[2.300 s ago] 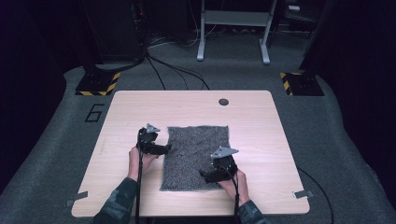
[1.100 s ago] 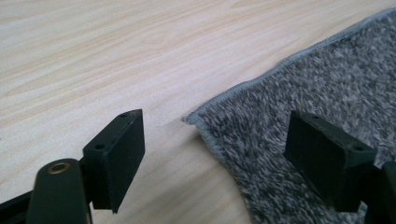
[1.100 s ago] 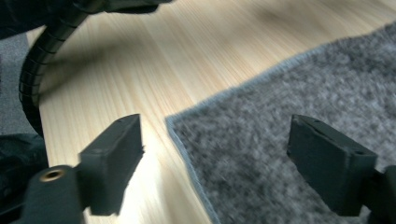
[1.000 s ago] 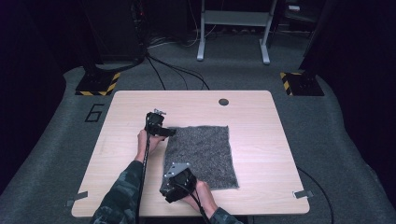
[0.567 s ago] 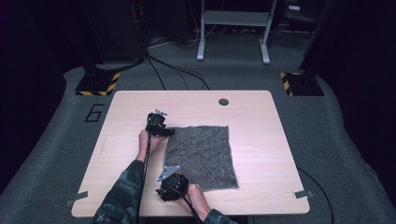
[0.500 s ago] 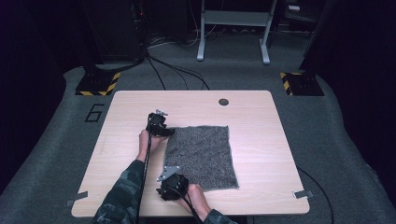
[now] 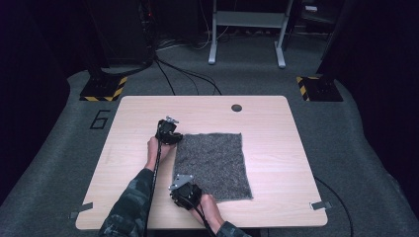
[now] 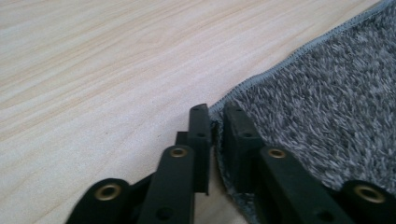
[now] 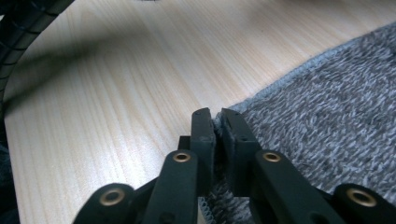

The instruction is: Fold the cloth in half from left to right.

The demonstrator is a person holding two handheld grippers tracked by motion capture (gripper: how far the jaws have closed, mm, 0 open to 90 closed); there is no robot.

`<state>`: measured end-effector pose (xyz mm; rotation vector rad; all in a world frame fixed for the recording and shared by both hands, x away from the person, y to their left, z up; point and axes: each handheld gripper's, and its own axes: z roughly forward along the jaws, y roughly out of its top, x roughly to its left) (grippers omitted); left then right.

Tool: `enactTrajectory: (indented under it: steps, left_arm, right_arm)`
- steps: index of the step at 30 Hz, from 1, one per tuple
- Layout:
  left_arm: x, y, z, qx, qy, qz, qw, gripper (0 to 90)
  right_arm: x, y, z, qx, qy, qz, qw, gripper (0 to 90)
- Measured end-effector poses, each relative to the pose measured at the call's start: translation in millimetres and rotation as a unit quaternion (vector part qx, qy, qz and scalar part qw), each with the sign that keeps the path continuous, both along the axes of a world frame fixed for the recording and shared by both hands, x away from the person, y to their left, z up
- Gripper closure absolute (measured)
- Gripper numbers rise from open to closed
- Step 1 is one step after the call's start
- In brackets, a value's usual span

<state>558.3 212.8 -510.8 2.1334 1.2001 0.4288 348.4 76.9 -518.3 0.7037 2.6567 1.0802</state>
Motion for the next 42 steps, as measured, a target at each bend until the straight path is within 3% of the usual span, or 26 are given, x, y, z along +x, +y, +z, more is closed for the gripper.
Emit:
enactTrajectory:
  steps: [9,12,17,24,30,32,42]
  left_arm:
    - [-0.9,-0.4,2.7,0.008,-0.004,-0.003,1.0,87.5]
    - [-0.5,0.8,8.3,0.011,-0.009,0.001,0.9999,87.7]
    - [-1.1,-0.1,16.8,0.019,-0.016,-0.003,0.9997,87.7]
    - [0.3,0.6,37.8,0.022,-0.035,0.0,0.9991,87.7]
    - [3.1,2.3,50.6,0.026,-0.038,0.002,0.9989,87.7]
    - [2.9,1.3,55.9,0.04,-0.041,-0.002,0.9983,87.7]
    - [5.3,-3.8,82.7,0.06,-0.056,-0.003,0.9966,87.7]
  right_arm:
    - [-3.4,-2.6,3.9,0.007,-0.002,-0.004,1.0,85.9]
    - [-3.2,-6.7,8.6,0.026,-0.016,-0.006,0.9995,86.1]
    - [-3.3,-10.2,15.4,0.036,-0.017,-0.01,0.9991,86.3]
    - [-3.9,-13.7,31.5,0.06,-0.032,-0.015,0.9975,86.4]
    - [-2.7,-17.9,41.4,0.075,-0.041,-0.017,0.9962,86.4]
    - [-2.6,-18.8,43.9,0.081,-0.045,-0.021,0.9955,86.5]
    - [-1.5,-19.3,62.3,0.1,-0.07,-0.021,0.9923,86.6]
